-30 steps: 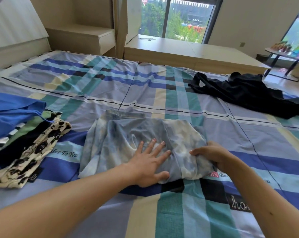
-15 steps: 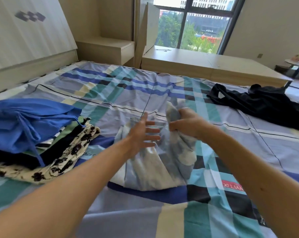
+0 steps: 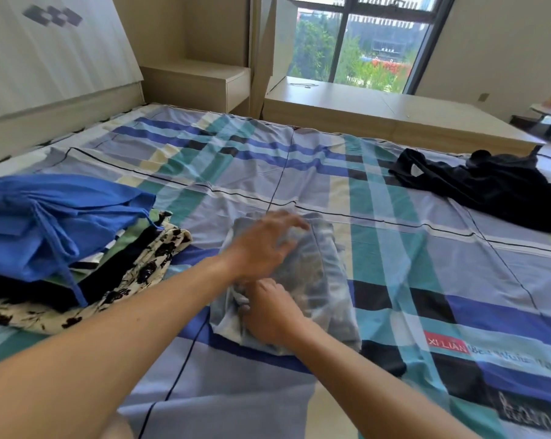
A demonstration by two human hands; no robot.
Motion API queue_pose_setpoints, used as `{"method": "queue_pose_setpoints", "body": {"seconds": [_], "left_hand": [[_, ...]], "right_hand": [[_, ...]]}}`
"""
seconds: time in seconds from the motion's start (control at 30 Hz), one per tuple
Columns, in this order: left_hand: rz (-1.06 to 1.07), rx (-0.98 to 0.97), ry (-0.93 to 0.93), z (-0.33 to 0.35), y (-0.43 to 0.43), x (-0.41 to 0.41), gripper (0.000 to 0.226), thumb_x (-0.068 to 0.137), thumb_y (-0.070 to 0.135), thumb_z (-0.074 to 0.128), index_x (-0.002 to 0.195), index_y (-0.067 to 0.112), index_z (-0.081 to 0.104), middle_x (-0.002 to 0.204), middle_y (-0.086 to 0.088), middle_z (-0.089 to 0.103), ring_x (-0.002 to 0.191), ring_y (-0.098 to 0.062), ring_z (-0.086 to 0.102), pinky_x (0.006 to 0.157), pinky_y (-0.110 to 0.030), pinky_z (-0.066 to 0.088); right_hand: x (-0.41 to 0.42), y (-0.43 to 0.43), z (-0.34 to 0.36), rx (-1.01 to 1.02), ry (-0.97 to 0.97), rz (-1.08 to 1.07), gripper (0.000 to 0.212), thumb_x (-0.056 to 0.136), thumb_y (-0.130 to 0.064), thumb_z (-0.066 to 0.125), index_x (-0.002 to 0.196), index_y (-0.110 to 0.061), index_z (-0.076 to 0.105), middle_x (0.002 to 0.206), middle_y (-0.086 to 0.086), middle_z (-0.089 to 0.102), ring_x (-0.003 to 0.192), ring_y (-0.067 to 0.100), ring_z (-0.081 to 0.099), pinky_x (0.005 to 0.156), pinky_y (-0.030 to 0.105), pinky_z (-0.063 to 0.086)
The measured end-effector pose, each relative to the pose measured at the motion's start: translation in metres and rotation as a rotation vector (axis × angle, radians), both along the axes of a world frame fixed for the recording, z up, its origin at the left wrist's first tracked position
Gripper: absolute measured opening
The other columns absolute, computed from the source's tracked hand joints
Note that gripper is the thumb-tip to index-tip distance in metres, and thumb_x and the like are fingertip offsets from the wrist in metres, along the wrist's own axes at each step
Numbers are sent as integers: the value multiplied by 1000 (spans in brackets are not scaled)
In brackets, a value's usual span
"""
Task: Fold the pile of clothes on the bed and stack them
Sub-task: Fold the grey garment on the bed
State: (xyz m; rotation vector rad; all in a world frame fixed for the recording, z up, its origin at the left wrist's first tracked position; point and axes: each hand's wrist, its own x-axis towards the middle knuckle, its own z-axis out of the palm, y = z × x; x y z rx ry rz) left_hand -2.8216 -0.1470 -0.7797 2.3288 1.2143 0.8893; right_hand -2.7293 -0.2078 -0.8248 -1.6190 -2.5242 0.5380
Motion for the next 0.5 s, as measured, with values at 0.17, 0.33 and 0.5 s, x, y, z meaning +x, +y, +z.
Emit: {"method": "queue_pose_setpoints", "body": {"seconds": [0.17,0.33,0.5], "left_hand": [[-144,-284,355,-38,7,6,59,104,47,39,158,35,18,166,6,11,152,-14,8,125,-37,7],[-154,-220,633,-60,4,8,107,85,79,41,154,28,-24,163,7,-25,150,-11,-23,123,-46,-11],[-136,-157,699,-67,2,9,131,65,95,30,152,16,-29,160,0,-34,145,-12,-36,122,-47,-15]], "right_hand": [[29,-28,17,-77,2,283,44,93,-29,59,134,-12,55,136,14,58,125,33,52,103,44,45],[82,-23,66,-1,365,25,18,91,-14,61,99,-22,75,89,-5,74,83,12,68,82,37,55],[95,34,38,180,319,-185,52,102,-48,45,150,-32,40,158,-3,39,147,13,31,119,39,28]]}}
